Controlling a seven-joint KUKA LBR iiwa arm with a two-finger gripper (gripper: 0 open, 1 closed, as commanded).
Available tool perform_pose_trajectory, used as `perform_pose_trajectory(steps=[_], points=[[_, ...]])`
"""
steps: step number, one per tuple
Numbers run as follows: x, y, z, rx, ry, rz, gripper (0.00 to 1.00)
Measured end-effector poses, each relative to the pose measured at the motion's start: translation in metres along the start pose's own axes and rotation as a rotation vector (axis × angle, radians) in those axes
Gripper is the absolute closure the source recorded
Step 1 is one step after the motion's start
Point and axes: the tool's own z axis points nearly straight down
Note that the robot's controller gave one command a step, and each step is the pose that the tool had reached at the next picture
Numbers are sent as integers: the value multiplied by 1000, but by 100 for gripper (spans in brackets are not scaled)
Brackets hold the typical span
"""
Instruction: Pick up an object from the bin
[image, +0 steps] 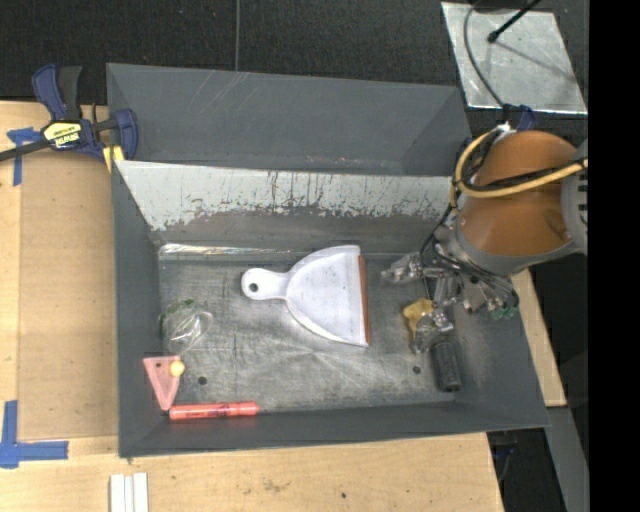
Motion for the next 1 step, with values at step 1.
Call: perform_pose_trajectory(steps=[1], points=[[30,-42,65,1,-13,-45,100]])
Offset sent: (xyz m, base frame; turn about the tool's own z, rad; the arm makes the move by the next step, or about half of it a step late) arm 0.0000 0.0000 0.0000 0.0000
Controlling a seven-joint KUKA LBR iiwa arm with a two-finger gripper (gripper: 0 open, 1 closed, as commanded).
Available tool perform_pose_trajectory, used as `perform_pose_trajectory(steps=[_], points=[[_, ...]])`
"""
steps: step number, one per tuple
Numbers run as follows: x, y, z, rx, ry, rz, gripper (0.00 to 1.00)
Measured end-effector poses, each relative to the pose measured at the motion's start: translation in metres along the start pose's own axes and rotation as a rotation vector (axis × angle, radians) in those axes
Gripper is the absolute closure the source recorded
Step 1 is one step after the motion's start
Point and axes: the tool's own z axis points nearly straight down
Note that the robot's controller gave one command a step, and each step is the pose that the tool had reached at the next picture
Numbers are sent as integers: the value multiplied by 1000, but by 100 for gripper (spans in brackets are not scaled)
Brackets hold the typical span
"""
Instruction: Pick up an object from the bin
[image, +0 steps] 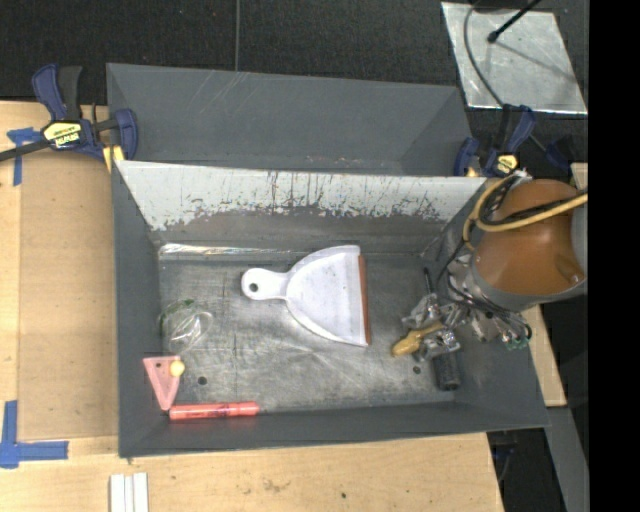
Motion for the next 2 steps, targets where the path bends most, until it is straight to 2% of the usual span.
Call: perform_pose_trajectory(steps=[1,2], points=[[0,0,0,0,0,-1,100],[9,11,-137,-2,12,-25,100]])
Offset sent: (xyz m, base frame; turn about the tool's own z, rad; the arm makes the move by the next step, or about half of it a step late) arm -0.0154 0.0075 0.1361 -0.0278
